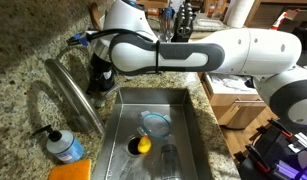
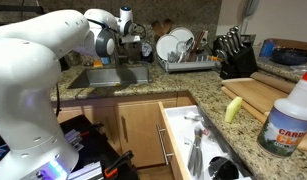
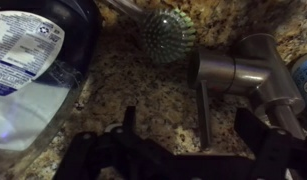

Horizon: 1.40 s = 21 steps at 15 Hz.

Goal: Open the tap

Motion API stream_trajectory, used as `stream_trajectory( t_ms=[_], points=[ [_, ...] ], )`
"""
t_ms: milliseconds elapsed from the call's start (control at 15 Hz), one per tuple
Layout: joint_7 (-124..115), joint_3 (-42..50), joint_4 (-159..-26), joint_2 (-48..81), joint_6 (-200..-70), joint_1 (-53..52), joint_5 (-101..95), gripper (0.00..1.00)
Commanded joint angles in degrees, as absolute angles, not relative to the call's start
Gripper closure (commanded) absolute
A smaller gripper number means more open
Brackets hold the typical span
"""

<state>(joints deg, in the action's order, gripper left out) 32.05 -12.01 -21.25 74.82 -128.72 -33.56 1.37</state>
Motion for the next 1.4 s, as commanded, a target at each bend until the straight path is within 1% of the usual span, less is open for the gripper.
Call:
stream_trajectory(
  t_ms=[0, 267, 333, 867, 1133, 1333],
  points=[
    [33.22, -12.02, -21.10, 75.70, -133.08, -33.50, 1.16, 0.00],
    [35.62, -14.99, -21.19, 76.81, -138.11, -32.91, 3.39, 0.00],
    [32.96, -13.16, -21.96, 75.71, -136.21, -33.39, 1.94, 0.00],
    [34.32, -16.97, -21.76, 77.75, -137.06, -32.44, 5.10, 0.00],
    [32.77, -15.77, -21.27, 78.02, -136.90, -33.09, 4.10, 0.00],
    [26.05, -9.63, -22.27, 76.94, -135.71, -33.97, -0.69, 0.00]
  ],
)
